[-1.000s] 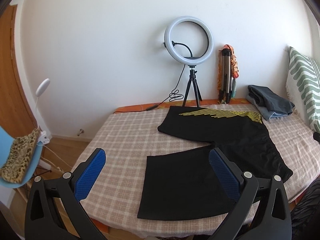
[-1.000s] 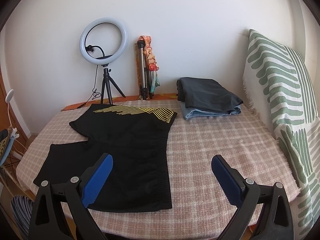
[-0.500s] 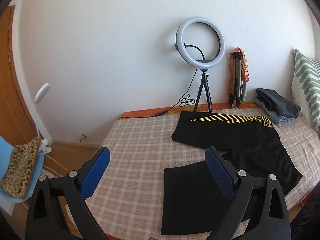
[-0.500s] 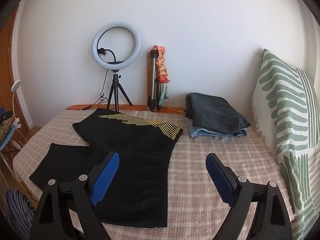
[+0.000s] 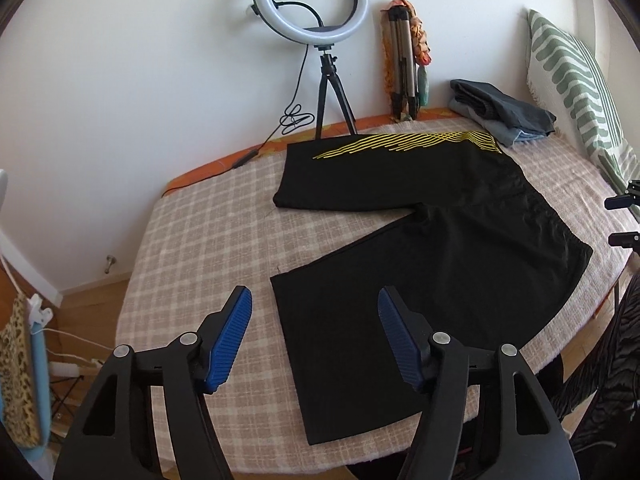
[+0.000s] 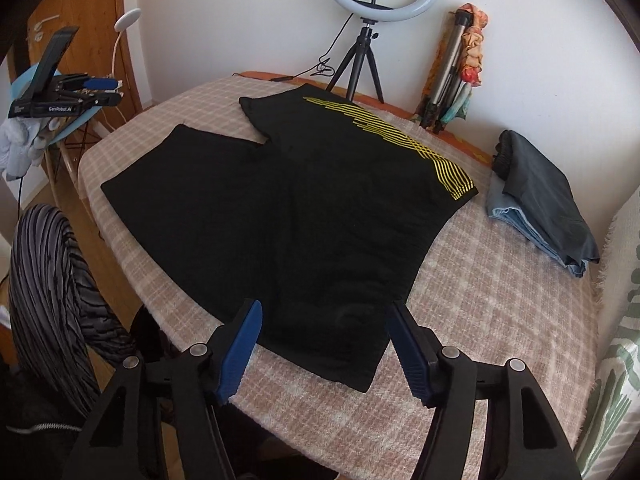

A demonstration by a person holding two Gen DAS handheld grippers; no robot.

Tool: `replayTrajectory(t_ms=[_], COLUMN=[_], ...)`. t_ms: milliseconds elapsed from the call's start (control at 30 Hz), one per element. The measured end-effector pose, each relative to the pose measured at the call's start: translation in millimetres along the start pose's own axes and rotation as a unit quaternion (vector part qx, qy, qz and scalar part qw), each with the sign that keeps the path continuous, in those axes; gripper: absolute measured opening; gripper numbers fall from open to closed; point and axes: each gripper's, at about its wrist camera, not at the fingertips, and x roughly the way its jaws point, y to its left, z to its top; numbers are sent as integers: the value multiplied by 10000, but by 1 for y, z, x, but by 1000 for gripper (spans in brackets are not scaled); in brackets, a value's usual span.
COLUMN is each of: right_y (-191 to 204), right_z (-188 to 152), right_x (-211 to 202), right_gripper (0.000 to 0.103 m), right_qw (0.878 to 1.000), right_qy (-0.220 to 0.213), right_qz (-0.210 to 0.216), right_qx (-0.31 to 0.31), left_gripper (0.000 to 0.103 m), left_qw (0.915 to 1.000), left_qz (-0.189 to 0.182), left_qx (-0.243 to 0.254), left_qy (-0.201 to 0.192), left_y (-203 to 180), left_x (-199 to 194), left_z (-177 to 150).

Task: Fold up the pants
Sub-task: 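Move both grippers down to the leg ends of the black pants, then close the right gripper on one leg hem while the left gripper grasps the other hem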

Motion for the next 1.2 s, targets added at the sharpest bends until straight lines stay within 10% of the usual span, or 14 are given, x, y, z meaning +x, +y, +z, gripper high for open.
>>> replayTrajectory(t_ms=[467,633,900,1200], right_y=[36,32,36,10], right_z=[-25,-24,-13,30], right_x=[85,86,91,76], right_gripper=[57,51,3,0], right_qw=[9680,9668,9695,9843], right_qy=[1433,1427,1330,999], right_qz=[-103,-284,-656,-778], right_qx=[-2056,-2100,-1953,-1230], left_gripper=[52,52,52,52], left_qw=[9914,9866,9780,9736], left_qz=[-716,-980,-1283,-1416], left_qx=[662,833,1153,1326], left_qy=[872,1000,1176,1203], left_y=[-12,-19,-31,-34], left_x=[47,50,60,67], left_z=[-38,-62,-86,-98])
